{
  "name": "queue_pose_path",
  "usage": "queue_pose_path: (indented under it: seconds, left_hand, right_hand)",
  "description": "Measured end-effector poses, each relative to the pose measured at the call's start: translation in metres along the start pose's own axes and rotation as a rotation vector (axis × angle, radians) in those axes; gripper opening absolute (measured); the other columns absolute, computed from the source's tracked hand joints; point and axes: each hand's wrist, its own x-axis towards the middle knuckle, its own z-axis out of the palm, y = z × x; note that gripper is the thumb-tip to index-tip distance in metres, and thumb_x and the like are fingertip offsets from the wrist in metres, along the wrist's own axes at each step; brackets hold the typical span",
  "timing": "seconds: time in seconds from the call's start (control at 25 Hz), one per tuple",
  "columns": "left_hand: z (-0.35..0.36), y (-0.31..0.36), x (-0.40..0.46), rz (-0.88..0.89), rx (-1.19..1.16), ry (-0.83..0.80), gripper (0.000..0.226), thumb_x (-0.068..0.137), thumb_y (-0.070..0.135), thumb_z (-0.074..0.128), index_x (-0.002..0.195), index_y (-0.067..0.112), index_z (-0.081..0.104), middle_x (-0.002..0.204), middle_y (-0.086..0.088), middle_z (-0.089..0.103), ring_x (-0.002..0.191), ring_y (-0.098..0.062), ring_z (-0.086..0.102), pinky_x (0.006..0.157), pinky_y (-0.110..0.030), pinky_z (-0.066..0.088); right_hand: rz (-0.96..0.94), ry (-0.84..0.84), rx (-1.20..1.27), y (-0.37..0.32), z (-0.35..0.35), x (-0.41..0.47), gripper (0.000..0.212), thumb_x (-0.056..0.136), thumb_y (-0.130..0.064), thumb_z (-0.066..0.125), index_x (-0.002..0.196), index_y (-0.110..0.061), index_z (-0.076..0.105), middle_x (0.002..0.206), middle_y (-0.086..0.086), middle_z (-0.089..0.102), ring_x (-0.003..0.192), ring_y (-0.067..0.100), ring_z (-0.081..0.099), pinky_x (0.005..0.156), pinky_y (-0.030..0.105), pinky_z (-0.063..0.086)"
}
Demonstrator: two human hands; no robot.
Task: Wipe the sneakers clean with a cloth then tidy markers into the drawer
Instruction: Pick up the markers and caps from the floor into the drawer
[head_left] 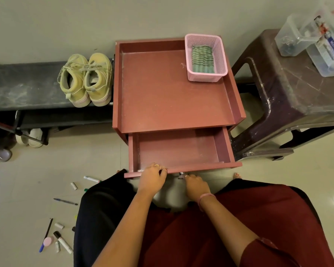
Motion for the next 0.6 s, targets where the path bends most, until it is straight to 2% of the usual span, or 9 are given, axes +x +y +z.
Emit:
queue_pose_path:
  seconds: [0.16, 0.36, 0.48, 0.6]
  left_hand:
    - [-0.002, 0.004, -0.008, 0.006, -0.025, -0.012, 0.030, 0.099, 0.018, 0.045, 0.102, 0.002, 0.070, 0.104, -0.015, 0.063, 0.100, -0.028, 0.057, 0.091, -0.034, 0.042]
    - [-0.008, 0.004, -0.008, -0.021, -0.071, -0.078, 0.032, 0.100, 0.021, 0.046, 0.121, 0.006, 0.066, 0.121, -0.011, 0.061, 0.115, -0.025, 0.055, 0.096, -0.026, 0.038]
    - [-0.019, 0.001, -0.009, -0.051, -0.168, -0.089, 0.030, 0.098, 0.021, 0.049, 0.120, 0.011, 0.066, 0.121, 0.000, 0.063, 0.114, -0.017, 0.056, 0.088, -0.016, 0.036]
    - [-0.042, 0.000, -0.007, -0.053, -0.238, -0.049, 0.030, 0.098, 0.019, 0.051, 0.124, 0.012, 0.063, 0.123, 0.001, 0.062, 0.115, -0.013, 0.056, 0.091, -0.014, 0.034]
  right_hand:
    - [-0.008, 0.017, 0.005, -0.001, 0.005, -0.005, 0.061, 0.089, 0.000, 0.033, 0.141, -0.030, 0.038, 0.135, 0.006, 0.046, 0.121, 0.028, 0.044, 0.096, 0.041, 0.043]
    - [-0.006, -0.004, 0.021, -0.006, 0.002, -0.006, 0.061, 0.089, 0.000, 0.034, 0.143, -0.029, 0.037, 0.138, 0.007, 0.044, 0.123, 0.027, 0.043, 0.100, 0.040, 0.042]
    - [-0.007, 0.028, 0.045, -0.009, -0.004, -0.008, 0.056, 0.088, -0.002, 0.037, 0.137, -0.025, 0.046, 0.136, 0.006, 0.045, 0.122, 0.027, 0.045, 0.099, 0.039, 0.042]
    - [0.004, 0.057, 0.168, -0.017, -0.018, -0.010, 0.042, 0.087, -0.008, 0.041, 0.122, -0.024, 0.059, 0.128, 0.003, 0.057, 0.114, 0.025, 0.054, 0.094, 0.034, 0.046]
